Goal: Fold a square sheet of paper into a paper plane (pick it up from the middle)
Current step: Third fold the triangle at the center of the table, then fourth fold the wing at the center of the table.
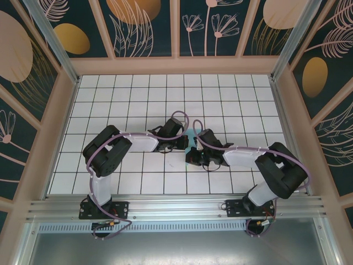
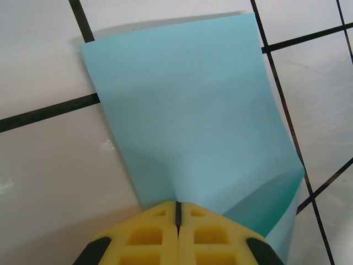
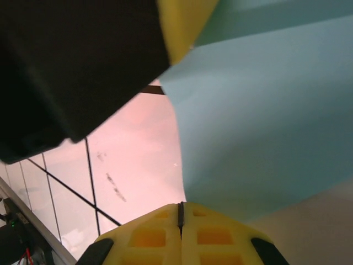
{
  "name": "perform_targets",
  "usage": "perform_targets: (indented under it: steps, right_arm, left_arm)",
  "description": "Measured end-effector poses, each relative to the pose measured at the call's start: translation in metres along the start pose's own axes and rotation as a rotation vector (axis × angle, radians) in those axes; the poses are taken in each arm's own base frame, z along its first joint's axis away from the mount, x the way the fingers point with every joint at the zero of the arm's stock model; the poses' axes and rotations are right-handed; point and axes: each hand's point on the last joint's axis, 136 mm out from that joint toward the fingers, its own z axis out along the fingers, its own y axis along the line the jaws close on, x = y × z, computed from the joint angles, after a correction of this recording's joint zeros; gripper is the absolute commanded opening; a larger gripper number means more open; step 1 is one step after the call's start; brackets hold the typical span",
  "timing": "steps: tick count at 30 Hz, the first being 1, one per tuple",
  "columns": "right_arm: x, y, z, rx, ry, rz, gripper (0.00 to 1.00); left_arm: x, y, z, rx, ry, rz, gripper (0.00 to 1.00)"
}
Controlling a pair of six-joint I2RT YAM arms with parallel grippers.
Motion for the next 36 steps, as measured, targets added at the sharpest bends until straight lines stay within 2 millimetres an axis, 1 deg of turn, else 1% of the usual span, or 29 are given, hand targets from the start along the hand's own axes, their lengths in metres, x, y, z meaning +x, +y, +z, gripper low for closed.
perform_targets:
  steps: [4,7,9,13,15,17,18,20,21,23,25,27,30,36]
  right_arm:
    - [0.002,-0.001,0.003,0.002,0.008,0.001,0.06]
    - [0.005,-0.009,0.010,0.018,0.027,0.014,0.06]
    - [0.004,-0.006,0.012,0.006,0.028,0.010,0.06]
    - [0.004,-0.005,0.012,0.006,0.028,0.005,0.06]
    - [0.002,-0.007,0.010,0.022,0.018,-0.005,0.09]
    - [-0.002,-0.007,-0.001,0.033,-0.007,-0.011,0.12]
    - [-0.009,-0.005,-0.010,0.026,-0.034,-0.015,0.14]
    - [-0.033,0.000,-0.034,-0.006,-0.126,-0.011,0.20]
    - [-0.048,-0.001,-0.048,-0.022,-0.183,-0.006,0.23]
    - [-0.074,-0.007,-0.073,-0.036,-0.281,0.015,0.27]
    - [-0.090,-0.019,-0.088,-0.039,-0.339,0.039,0.30]
    - [-0.091,-0.032,-0.089,-0.033,-0.334,0.059,0.35]
    - [-0.082,-0.046,-0.078,-0.024,-0.275,0.083,0.40]
    - [-0.065,-0.058,-0.060,-0.029,-0.188,0.116,0.42]
  left_arm:
    - [0.000,0.000,0.000,0.000,0.000,0.000,0.05]
    - [0.000,0.000,0.000,0.000,0.000,0.000,0.05]
    - [0.000,0.000,0.000,-0.001,0.000,0.000,0.05]
    - [0.000,0.000,0.000,-0.003,-0.001,0.000,0.05]
    - [0.000,0.000,0.000,-0.003,-0.001,0.000,0.05]
    - [0.000,0.000,0.000,-0.003,-0.001,0.000,0.05]
    - [0.000,0.000,0.000,-0.002,-0.002,0.000,0.05]
    - [0.000,0.000,0.000,-0.001,-0.001,0.001,0.05]
    - [0.000,0.000,0.000,0.001,0.001,0.001,0.05]
    - [0.002,-0.001,-0.001,0.011,0.004,0.002,0.04]
    - [0.006,-0.003,-0.003,0.025,0.017,0.004,0.05]
    - [0.011,-0.004,-0.004,0.040,0.030,0.004,0.05]
    - [0.019,-0.005,-0.008,0.062,0.049,0.003,0.05]
    - [0.025,-0.005,-0.012,0.073,0.061,0.001,0.05]
